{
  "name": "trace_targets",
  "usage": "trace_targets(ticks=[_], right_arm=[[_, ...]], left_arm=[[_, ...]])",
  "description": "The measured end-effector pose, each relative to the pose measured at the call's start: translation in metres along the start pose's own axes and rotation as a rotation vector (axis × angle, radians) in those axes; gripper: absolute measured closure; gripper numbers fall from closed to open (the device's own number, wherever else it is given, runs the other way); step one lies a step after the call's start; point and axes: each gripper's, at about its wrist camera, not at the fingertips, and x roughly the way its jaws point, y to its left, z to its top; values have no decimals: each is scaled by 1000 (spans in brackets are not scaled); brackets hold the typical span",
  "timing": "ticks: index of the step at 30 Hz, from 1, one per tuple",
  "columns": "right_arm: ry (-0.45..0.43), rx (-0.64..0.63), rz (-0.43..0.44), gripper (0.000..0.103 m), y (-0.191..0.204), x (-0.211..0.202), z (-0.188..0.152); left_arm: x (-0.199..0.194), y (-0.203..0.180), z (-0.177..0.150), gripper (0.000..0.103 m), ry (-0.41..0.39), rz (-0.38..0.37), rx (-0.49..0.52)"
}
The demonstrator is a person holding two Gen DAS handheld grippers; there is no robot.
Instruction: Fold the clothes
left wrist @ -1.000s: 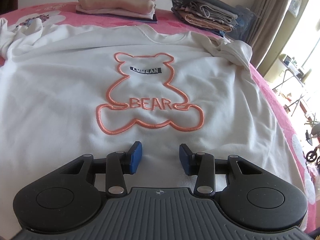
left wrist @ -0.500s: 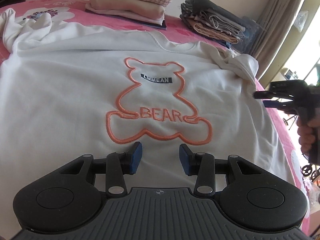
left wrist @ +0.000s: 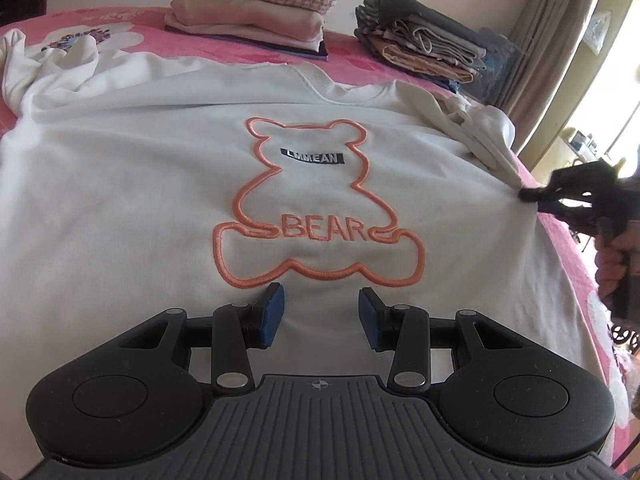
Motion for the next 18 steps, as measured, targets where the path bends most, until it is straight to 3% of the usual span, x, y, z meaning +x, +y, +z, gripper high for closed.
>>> trace_targets(ticks=[1, 4, 7, 10, 12, 14, 17, 18], right_arm=[[-7, 40, 4, 74, -5, -7, 1], [21, 111, 31, 74, -18, -37, -1], [156, -29, 119, 77, -6, -59, -14], [285, -310, 135, 77, 23, -68, -39], [331, -494, 61, 80, 33, -60, -56], [318, -604, -91, 99, 28, -49, -61], [242, -527, -235, 99, 13, -51, -40], [225, -512, -209, 99, 15, -57, -37]], left_arm=[[0, 1, 1, 62, 1, -2, -10], [-1, 6, 3, 62, 5, -18, -50], [-1, 10, 4, 62, 10, -31, -81], [-2, 11, 5, 62, 14, -34, -96], [-5, 12, 6, 62, 10, -30, -105], [-10, 16, 8, 62, -5, -18, -121], [-15, 26, 11, 58, -37, 12, -156], [-15, 30, 13, 58, -44, 17, -172]])
